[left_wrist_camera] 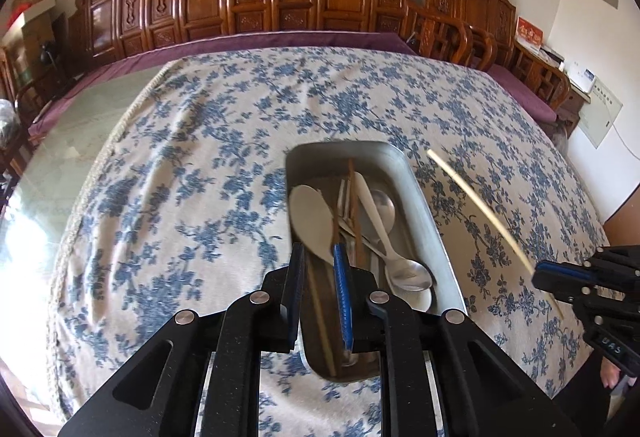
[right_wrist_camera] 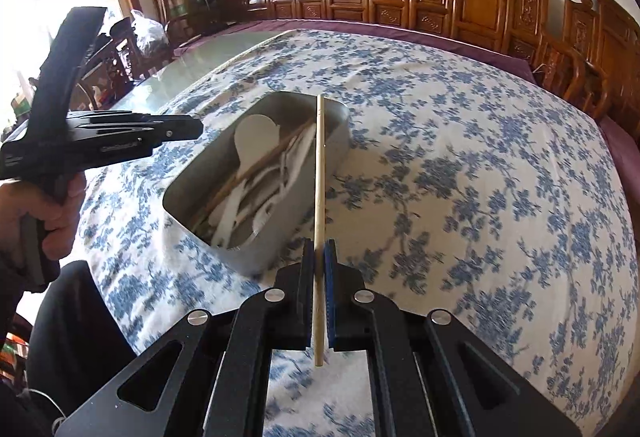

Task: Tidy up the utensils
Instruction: 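Open the left tool and lift it out of the tray, then lower the held chopstick into the tray and open the right tool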

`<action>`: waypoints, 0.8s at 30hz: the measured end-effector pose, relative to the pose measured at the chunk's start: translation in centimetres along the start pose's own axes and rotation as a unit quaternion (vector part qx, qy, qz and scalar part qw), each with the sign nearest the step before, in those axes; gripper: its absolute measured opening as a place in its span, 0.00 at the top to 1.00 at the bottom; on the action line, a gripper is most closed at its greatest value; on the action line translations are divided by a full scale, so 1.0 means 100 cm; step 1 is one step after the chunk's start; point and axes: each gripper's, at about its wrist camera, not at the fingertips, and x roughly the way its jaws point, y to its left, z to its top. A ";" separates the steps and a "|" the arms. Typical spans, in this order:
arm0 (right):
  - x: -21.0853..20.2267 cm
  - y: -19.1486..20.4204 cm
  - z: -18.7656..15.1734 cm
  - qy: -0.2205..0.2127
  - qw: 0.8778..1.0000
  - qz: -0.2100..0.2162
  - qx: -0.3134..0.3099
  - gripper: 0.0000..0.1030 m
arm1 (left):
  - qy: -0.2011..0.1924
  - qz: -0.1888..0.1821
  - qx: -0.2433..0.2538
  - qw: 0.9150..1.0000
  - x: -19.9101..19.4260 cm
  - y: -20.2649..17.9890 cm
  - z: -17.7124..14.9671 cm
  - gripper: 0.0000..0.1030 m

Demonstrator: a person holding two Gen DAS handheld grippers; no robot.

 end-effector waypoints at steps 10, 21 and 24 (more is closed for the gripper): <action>0.024 0.023 0.032 0.000 1.000 0.023 0.010 0.94 | -0.008 0.008 -0.011 1.000 -0.014 0.023 -0.001 0.86; 0.079 0.047 0.049 0.042 0.998 0.020 0.036 0.94 | -0.010 0.008 -0.021 1.000 -0.022 0.033 -0.007 0.85; 0.089 0.048 0.046 0.049 0.998 0.022 0.043 0.94 | -0.011 0.009 -0.020 1.000 -0.024 0.033 -0.009 0.82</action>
